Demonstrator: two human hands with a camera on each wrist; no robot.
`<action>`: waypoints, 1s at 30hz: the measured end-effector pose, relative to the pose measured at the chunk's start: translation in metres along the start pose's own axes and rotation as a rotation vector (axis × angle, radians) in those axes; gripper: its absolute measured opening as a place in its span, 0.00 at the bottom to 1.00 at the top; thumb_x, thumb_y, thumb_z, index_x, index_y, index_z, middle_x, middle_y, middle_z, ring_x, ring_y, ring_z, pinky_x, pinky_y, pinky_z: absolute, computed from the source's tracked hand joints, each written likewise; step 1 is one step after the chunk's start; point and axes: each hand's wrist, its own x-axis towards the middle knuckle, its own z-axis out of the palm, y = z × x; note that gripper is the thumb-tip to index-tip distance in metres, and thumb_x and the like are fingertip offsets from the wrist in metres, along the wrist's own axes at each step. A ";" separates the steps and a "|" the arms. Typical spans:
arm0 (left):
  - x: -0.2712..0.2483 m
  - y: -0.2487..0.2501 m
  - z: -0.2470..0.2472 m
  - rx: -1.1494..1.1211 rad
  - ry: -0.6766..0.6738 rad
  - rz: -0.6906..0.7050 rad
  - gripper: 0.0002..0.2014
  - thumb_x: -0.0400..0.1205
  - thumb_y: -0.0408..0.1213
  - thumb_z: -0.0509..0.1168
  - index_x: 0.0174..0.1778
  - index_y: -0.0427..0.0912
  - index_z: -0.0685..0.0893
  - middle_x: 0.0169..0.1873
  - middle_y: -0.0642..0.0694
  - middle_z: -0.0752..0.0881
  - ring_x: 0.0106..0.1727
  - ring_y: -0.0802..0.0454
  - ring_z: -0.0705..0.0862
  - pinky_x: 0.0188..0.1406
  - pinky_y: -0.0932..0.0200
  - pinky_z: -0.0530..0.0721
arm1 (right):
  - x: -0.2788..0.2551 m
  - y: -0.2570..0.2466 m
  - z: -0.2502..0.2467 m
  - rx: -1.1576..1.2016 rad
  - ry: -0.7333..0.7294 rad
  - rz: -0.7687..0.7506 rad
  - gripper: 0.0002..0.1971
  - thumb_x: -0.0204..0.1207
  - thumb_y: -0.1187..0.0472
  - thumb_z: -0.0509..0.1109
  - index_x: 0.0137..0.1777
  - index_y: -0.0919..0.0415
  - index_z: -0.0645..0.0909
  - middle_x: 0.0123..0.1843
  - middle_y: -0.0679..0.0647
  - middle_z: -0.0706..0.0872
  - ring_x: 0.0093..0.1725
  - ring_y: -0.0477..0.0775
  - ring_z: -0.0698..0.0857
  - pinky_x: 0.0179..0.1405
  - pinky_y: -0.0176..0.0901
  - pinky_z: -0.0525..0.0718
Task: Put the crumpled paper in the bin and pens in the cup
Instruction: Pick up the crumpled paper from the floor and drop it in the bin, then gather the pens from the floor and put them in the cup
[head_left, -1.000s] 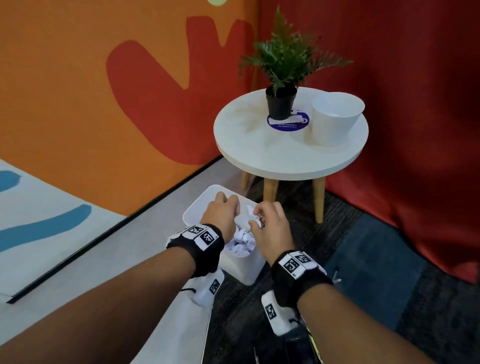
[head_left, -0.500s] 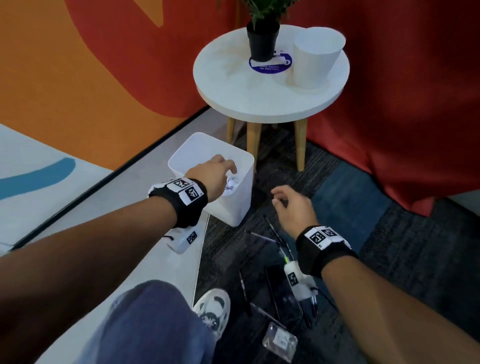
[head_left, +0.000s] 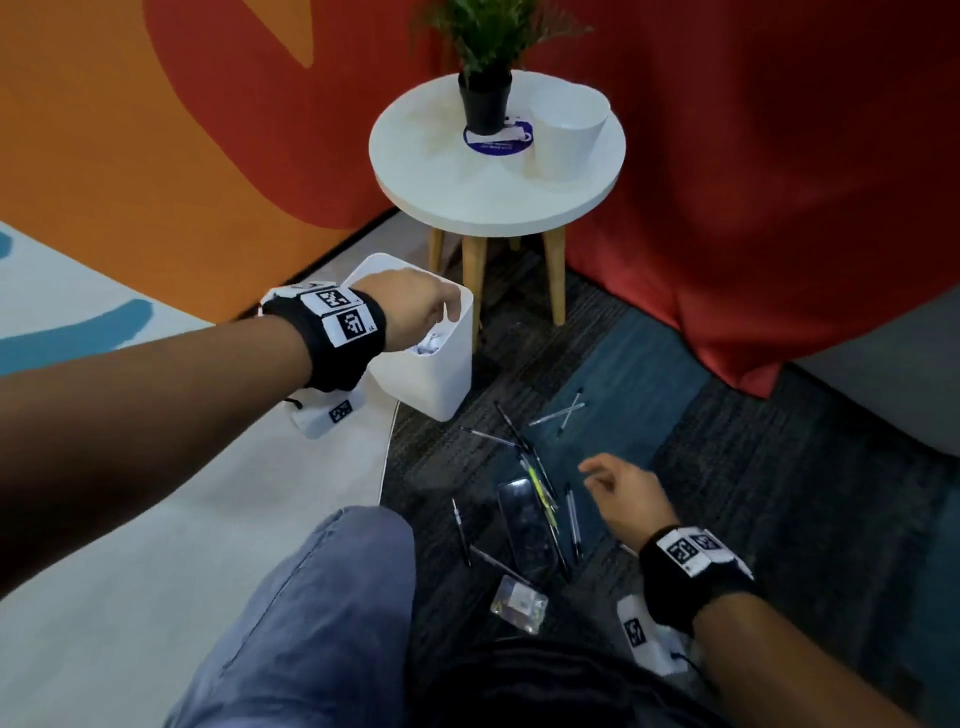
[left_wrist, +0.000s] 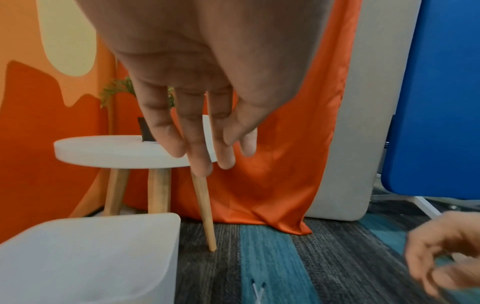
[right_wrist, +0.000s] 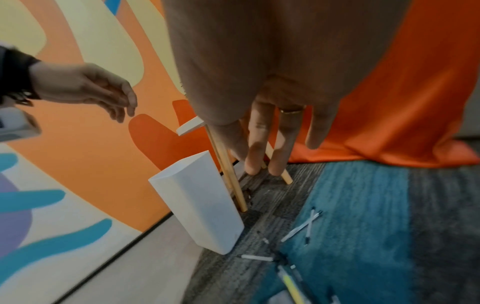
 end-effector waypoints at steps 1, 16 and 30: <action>-0.003 0.004 0.005 -0.025 -0.031 -0.006 0.16 0.82 0.31 0.56 0.59 0.53 0.81 0.52 0.52 0.86 0.53 0.47 0.83 0.52 0.53 0.81 | -0.007 0.006 -0.005 -0.005 -0.017 0.011 0.08 0.80 0.61 0.66 0.54 0.47 0.82 0.49 0.49 0.90 0.50 0.51 0.88 0.52 0.43 0.84; 0.015 -0.042 0.107 -0.345 -0.216 0.241 0.12 0.84 0.35 0.56 0.55 0.55 0.80 0.58 0.49 0.83 0.57 0.44 0.81 0.55 0.53 0.80 | 0.090 -0.059 -0.041 -0.422 -0.014 0.126 0.12 0.81 0.56 0.64 0.62 0.46 0.81 0.56 0.49 0.90 0.59 0.58 0.86 0.63 0.49 0.79; 0.044 -0.068 0.221 -0.723 -0.511 0.221 0.14 0.81 0.34 0.54 0.57 0.54 0.77 0.58 0.48 0.81 0.60 0.44 0.81 0.61 0.48 0.79 | 0.264 -0.156 -0.008 -0.827 -0.454 0.157 0.15 0.80 0.59 0.55 0.61 0.47 0.79 0.61 0.55 0.86 0.59 0.62 0.84 0.59 0.52 0.82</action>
